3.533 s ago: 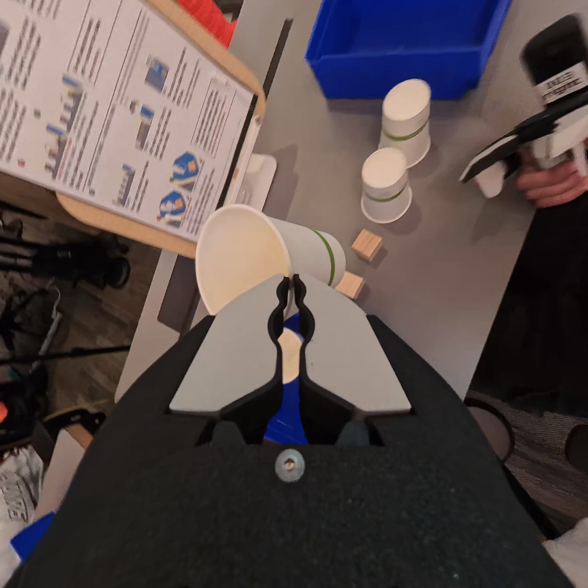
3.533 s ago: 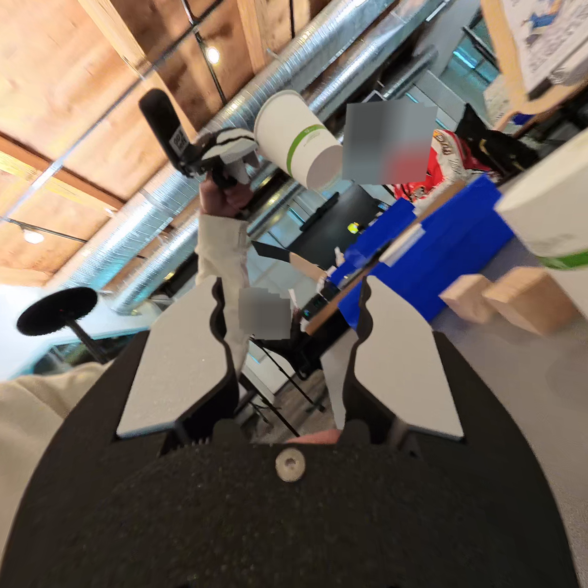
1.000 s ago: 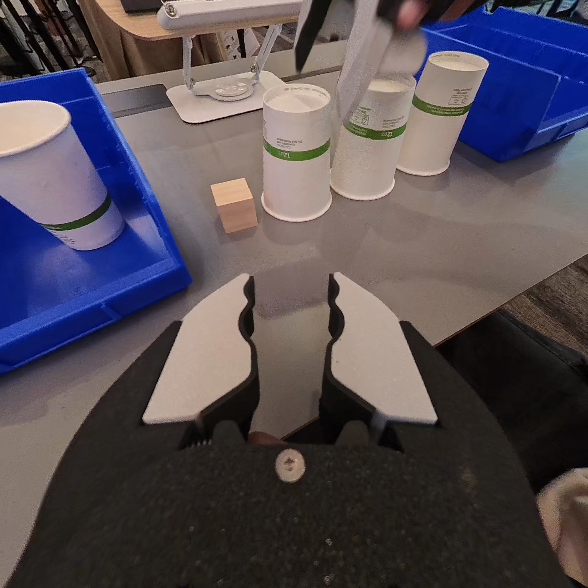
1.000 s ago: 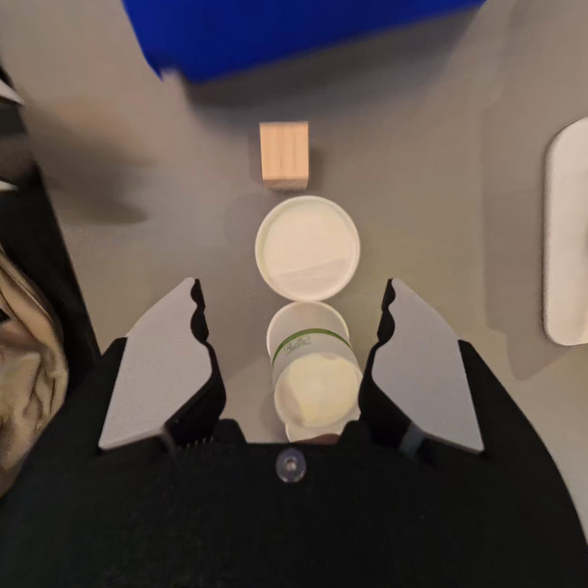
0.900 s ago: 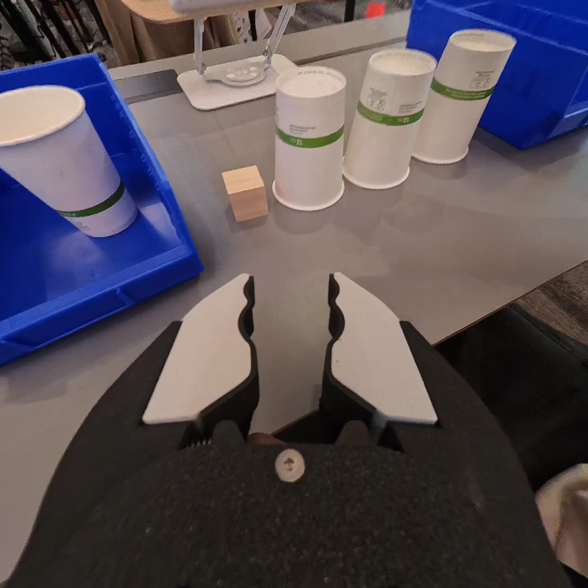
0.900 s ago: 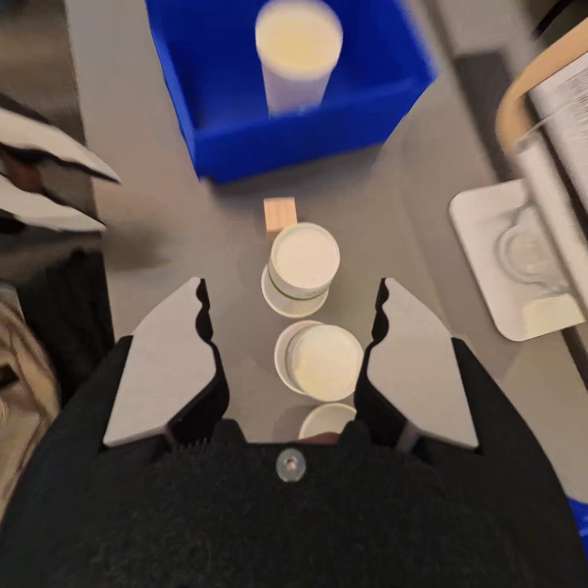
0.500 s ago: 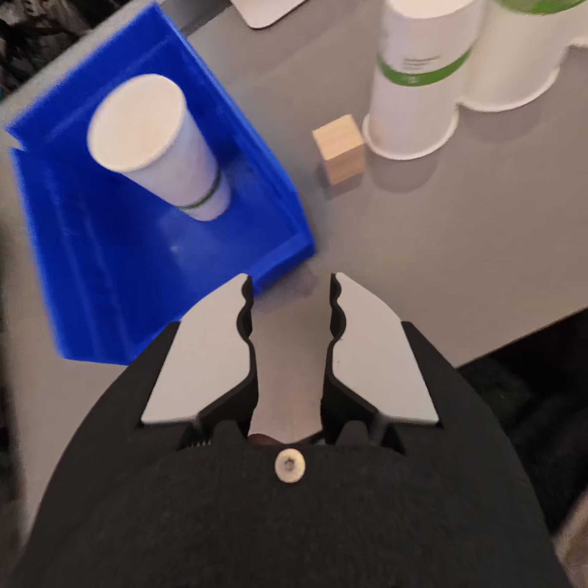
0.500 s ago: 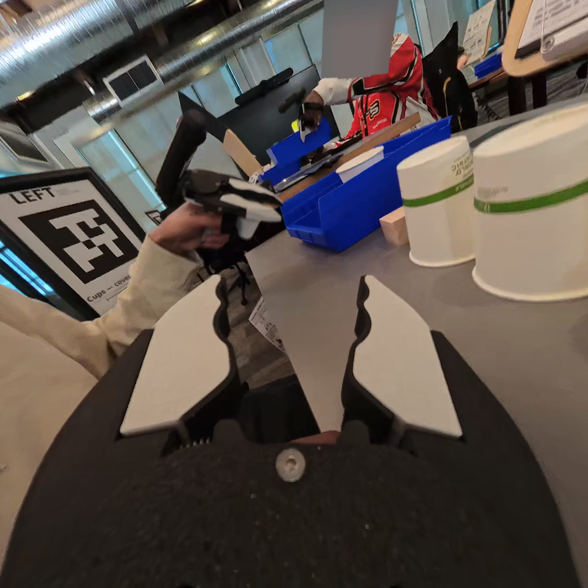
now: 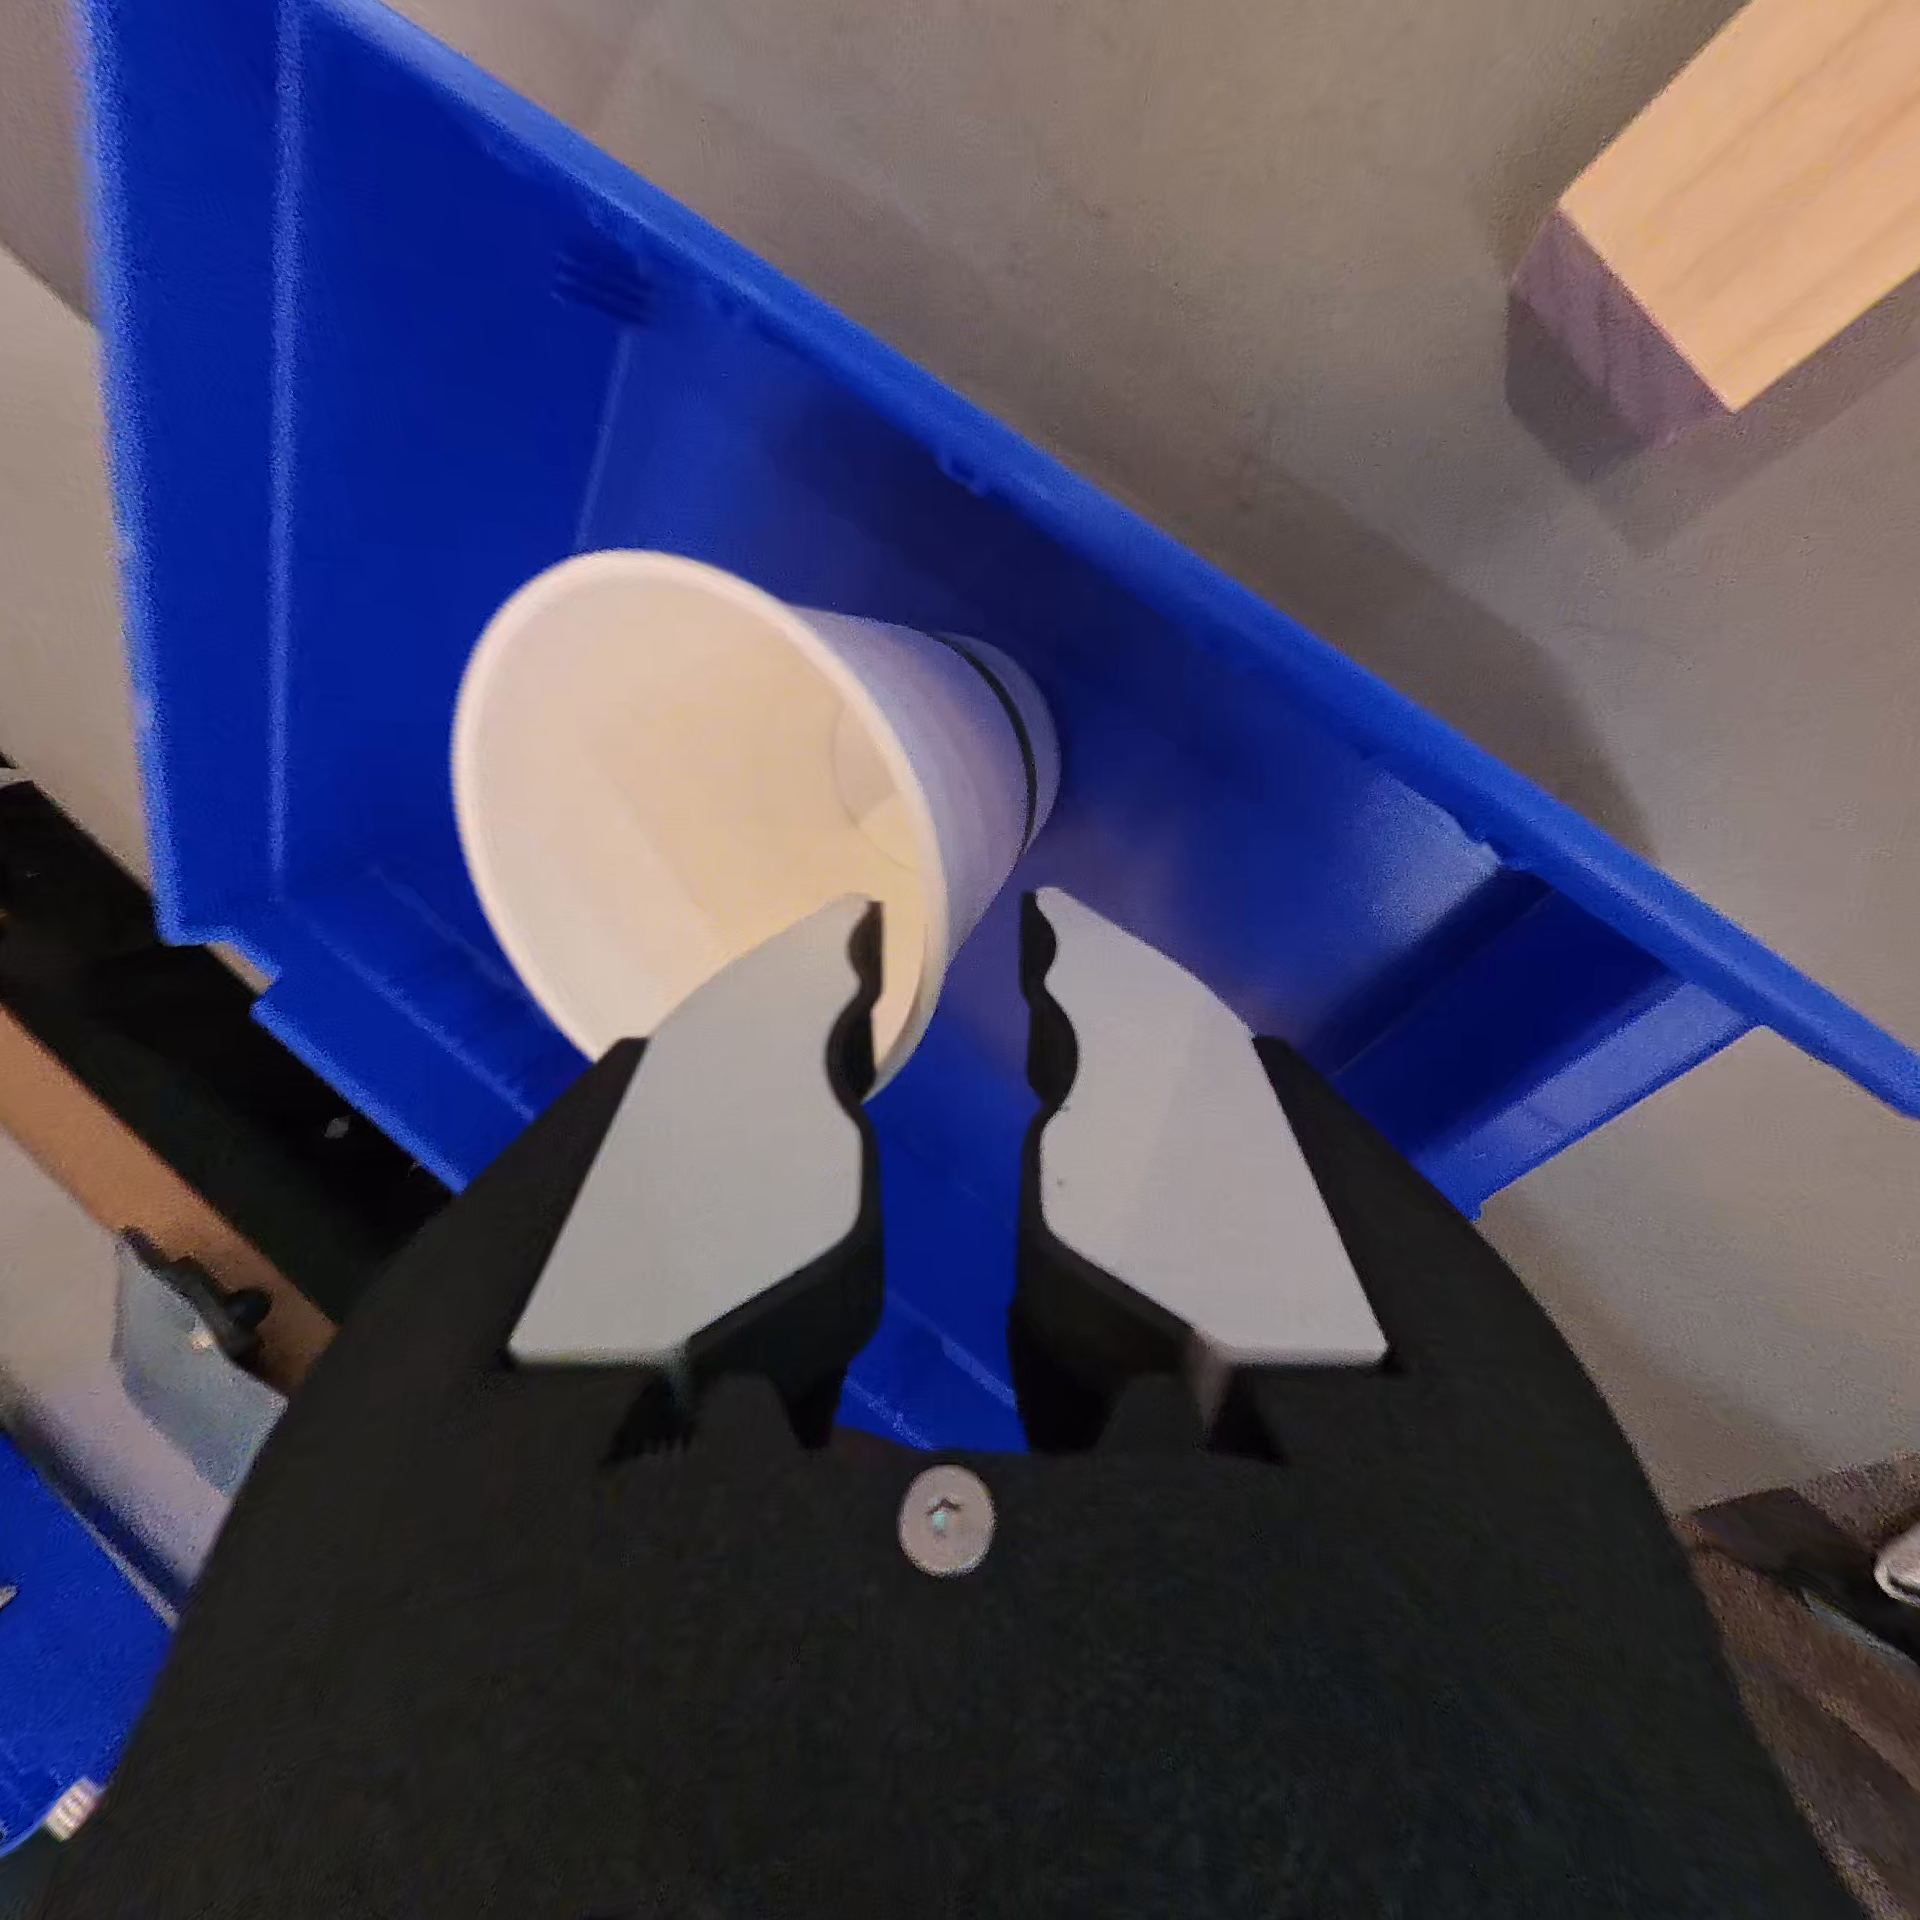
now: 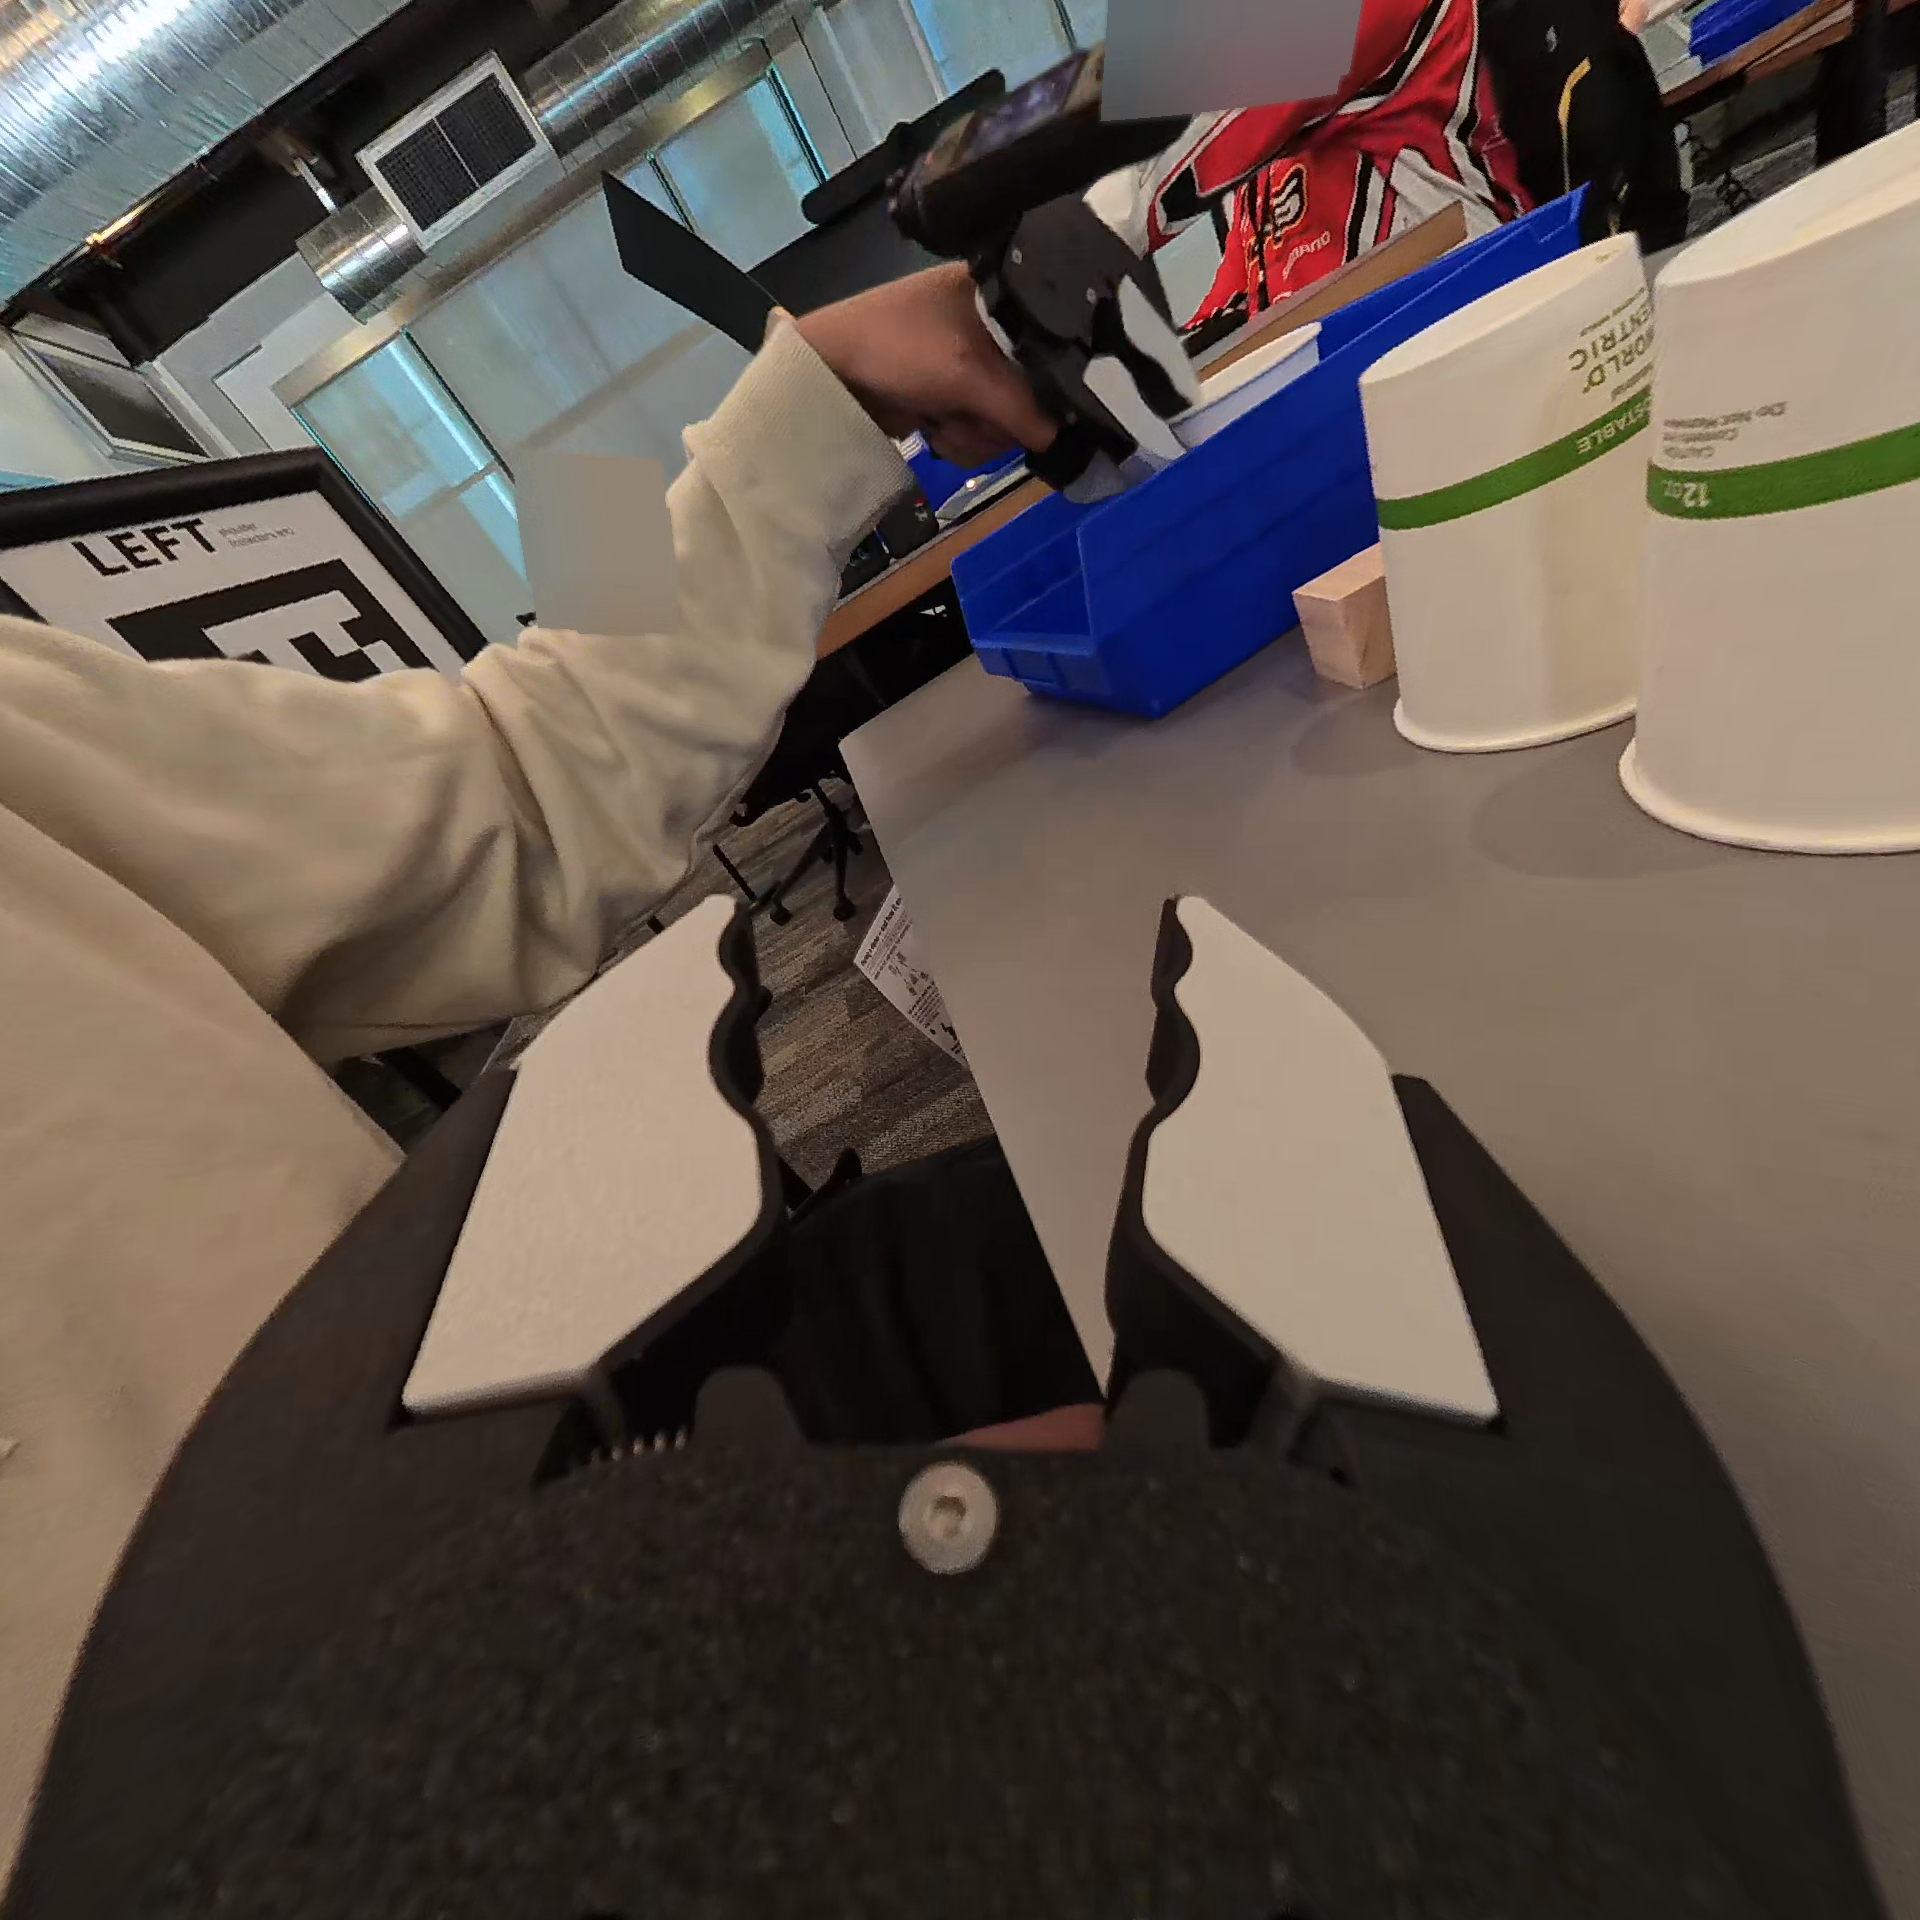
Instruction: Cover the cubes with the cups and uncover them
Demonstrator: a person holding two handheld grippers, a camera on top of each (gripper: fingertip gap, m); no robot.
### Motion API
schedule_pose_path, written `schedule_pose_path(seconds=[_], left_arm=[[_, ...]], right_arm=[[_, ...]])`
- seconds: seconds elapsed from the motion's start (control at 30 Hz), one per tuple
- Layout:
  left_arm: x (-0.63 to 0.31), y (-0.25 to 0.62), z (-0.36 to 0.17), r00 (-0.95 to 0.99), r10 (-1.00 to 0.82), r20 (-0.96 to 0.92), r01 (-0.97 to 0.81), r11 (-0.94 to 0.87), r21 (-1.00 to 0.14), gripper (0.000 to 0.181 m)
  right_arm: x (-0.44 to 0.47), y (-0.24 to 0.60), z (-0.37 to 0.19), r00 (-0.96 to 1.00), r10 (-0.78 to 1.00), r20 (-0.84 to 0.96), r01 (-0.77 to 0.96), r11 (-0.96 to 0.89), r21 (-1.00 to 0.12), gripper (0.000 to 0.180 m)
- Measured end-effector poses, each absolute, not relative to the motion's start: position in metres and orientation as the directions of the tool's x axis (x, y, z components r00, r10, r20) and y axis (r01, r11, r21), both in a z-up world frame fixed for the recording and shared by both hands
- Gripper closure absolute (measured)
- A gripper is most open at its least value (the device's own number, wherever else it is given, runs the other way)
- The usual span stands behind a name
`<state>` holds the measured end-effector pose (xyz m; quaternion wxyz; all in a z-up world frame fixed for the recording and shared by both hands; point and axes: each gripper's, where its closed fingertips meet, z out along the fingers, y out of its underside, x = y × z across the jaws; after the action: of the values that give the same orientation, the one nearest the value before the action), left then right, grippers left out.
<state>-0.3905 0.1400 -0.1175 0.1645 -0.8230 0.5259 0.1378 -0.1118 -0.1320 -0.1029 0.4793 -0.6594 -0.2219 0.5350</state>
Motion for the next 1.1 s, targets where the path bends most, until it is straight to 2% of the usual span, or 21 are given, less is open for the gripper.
schedule_pose_path(seconds=[0.07, 0.13, 0.2, 0.27, 0.37, 0.43, 0.53, 0.73, 0.9, 1.03, 1.1], left_arm=[[-0.398, 0.141, -0.123, 0.406, -0.826, -0.391, -0.911, -0.397, -0.108, 0.161], [-0.405, 0.145, -0.118, 0.441, -0.804, -0.399, -0.896, -0.42, -0.143, 0.171], [-0.405, 0.149, -0.102, 0.49, -0.777, -0.394, -0.871, -0.421, -0.254, 0.18], [-0.403, 0.148, -0.078, 0.538, -0.753, -0.378, -0.833, -0.408, -0.374, 0.18], [-0.38, 0.134, -0.028, 0.557, -0.75, -0.356, -0.759, -0.288, -0.584, 0.18], [-0.342, 0.105, 0.005, 0.519, -0.82, -0.241, -0.638, -0.184, -0.747, 0.18], [-0.285, 0.048, 0.037, 0.352, -0.925, -0.142, -0.462, -0.04, -0.886, 0.181], [-0.202, -0.032, 0.042, 0.055, -0.998, -0.013, -0.226, 0.001, -0.974, 0.18], [-0.165, -0.051, 0.03, -0.047, -0.997, 0.056, -0.159, -0.048, -0.986, 0.18], [-0.155, -0.057, 0.025, -0.114, -0.987, 0.115, -0.131, -0.1, -0.986, 0.181], [-0.151, -0.054, 0.021, -0.105, -0.986, 0.127, -0.13, -0.113, -0.985, 0.18]], right_arm=[[-0.11, -0.131, -0.103, 0.321, 0.8, -0.506, -0.228, -0.454, -0.862, 0.107], [-0.109, -0.13, -0.105, 0.324, 0.797, -0.51, -0.223, -0.459, -0.86, 0.107], [-0.107, -0.128, -0.105, 0.334, 0.794, -0.507, -0.22, -0.458, -0.861, 0.107], [-0.104, -0.124, -0.102, 0.331, 0.786, -0.522, -0.239, -0.465, -0.852, 0.107], [-0.098, -0.113, -0.089, 0.319, 0.775, -0.545, -0.28, -0.472, -0.836, 0.107], [-0.092, -0.103, -0.071, 0.314, 0.778, -0.544, -0.317, -0.454, -0.833, 0.107], [-0.088, -0.082, -0.045, 0.291, 0.79, -0.539, -0.326, -0.448, -0.832, 0.104], [-0.102, -0.038, 0.006, 0.243, 0.846, -0.475, -0.315, -0.394, -0.863, 0.089], [-0.125, -0.026, 0.016, 0.227, 0.888, -0.4, -0.227, -0.351, -0.908, 0.083], [-0.127, -0.019, 0.013, 0.271, 0.893, -0.358, -0.2, -0.312, -0.929, 0.086], [-0.124, -0.019, 0.012, 0.266, 0.9, -0.345, -0.199, -0.299, -0.933, 0.101]])
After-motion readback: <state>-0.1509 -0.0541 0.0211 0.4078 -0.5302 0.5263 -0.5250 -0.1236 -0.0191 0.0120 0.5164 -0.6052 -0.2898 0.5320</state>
